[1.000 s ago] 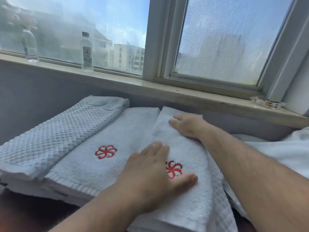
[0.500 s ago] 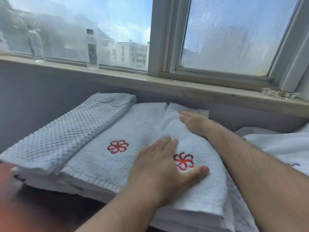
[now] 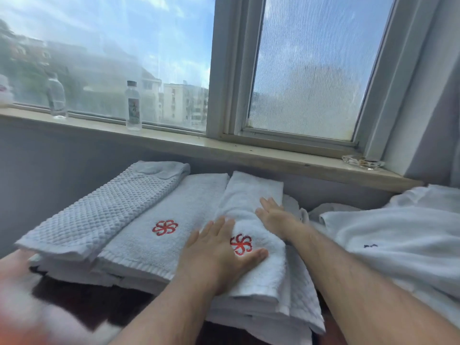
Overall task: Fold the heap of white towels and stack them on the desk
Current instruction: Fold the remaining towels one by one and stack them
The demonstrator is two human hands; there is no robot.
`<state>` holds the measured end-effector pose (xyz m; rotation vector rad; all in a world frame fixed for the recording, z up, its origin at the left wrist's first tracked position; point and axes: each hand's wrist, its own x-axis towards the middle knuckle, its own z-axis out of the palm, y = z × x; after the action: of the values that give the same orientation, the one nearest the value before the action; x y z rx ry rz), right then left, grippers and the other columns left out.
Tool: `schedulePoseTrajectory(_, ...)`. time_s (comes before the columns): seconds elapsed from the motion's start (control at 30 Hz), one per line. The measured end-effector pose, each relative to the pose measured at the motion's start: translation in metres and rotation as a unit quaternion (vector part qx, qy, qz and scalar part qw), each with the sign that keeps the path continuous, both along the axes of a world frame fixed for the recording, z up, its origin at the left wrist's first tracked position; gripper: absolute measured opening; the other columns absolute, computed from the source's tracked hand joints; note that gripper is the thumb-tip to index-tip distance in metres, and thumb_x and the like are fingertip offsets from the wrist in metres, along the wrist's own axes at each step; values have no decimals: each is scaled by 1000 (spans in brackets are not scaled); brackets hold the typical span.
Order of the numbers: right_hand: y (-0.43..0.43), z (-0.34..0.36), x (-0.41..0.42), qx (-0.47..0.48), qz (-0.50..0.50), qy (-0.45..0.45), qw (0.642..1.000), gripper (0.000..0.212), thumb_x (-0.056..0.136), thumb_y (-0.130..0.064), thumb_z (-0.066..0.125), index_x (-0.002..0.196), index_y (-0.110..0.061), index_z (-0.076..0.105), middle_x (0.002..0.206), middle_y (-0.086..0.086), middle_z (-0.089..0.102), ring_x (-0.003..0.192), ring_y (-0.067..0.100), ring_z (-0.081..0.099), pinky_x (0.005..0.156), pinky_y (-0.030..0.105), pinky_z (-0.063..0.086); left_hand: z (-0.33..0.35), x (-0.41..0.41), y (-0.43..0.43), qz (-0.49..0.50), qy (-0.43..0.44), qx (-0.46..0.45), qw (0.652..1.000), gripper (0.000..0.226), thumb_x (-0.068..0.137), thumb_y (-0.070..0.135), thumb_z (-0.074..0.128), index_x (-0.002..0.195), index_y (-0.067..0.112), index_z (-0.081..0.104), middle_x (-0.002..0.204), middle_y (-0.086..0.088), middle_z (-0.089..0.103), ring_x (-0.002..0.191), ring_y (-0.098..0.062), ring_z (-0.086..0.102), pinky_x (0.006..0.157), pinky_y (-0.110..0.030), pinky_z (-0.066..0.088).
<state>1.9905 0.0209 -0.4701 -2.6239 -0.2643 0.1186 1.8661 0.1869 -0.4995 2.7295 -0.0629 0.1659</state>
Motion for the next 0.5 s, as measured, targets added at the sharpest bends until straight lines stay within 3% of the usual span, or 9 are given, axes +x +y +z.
schedulePoseTrajectory(0.07, -10, -10, -25, 51, 19, -18, 998, 55, 111, -30, 23, 161, -10, 10, 170, 7, -1, 156, 18, -2, 121, 28, 0, 0, -8, -1, 14, -12, -9, 1000, 119, 60, 102, 15, 159, 37, 5, 168, 15, 0, 154, -9, 0, 125, -38, -1)
schedulePoseTrajectory(0.13, -22, -19, -53, 144, 36, -19, 989, 50, 112, -27, 27, 157, -7, 25, 167, 10, 18, 153, 19, 16, 124, 32, 8, -1, -16, -1, 22, -16, -12, 1000, 116, 64, 99, 16, 160, 34, 6, 168, 10, 2, 154, -12, 2, 124, -37, -1)
schedulePoseTrajectory(0.23, -39, -28, -93, 230, 38, 7, 972, 48, 111, -36, 29, 157, -25, 31, 161, -3, 34, 146, 16, 32, 124, 37, 21, -8, -32, 1, 26, -24, 3, 999, 106, 76, 92, 21, 160, 30, 3, 169, 4, -1, 155, -14, 1, 123, -37, -2)
schedulePoseTrajectory(0.33, -56, -36, -131, 135, 36, 9, 990, 48, 108, -47, 28, 154, -33, 38, 156, -11, 40, 140, 10, 38, 118, 28, 24, -23, -59, 1, 21, -39, 15, 999, 98, 83, 85, 22, 160, 30, -2, 169, 4, -7, 155, -14, -4, 123, -37, -4)
schedulePoseTrajectory(0.4, -68, -41, -156, 58, 19, -4, 998, 50, 108, -46, 31, 152, -26, 41, 157, -4, 42, 143, 18, 38, 120, 35, 23, -31, -78, -5, 31, -57, 17, 998, 91, 87, 79, 20, 160, 30, -4, 168, 6, -10, 154, -13, -10, 122, -37, -8)
schedulePoseTrajectory(0.43, -74, -42, -166, 43, 16, -9, 999, 47, 107, -44, 34, 146, -20, 48, 150, 0, 51, 140, 22, 43, 119, 40, 26, -32, -85, -8, 39, -70, 20, 997, 88, 90, 76, 19, 161, 29, -2, 168, 7, -10, 154, -12, -11, 122, -38, -8)
schedulePoseTrajectory(0.5, -88, -40, -187, 29, 26, -16, 999, 35, 106, -38, 40, 110, -11, 61, 116, 8, 66, 114, 27, 58, 104, 44, 40, -29, -96, -20, 43, -100, 24, 994, 82, 93, 72, 20, 161, 27, 8, 169, 7, -2, 154, -12, -6, 122, -41, -7)
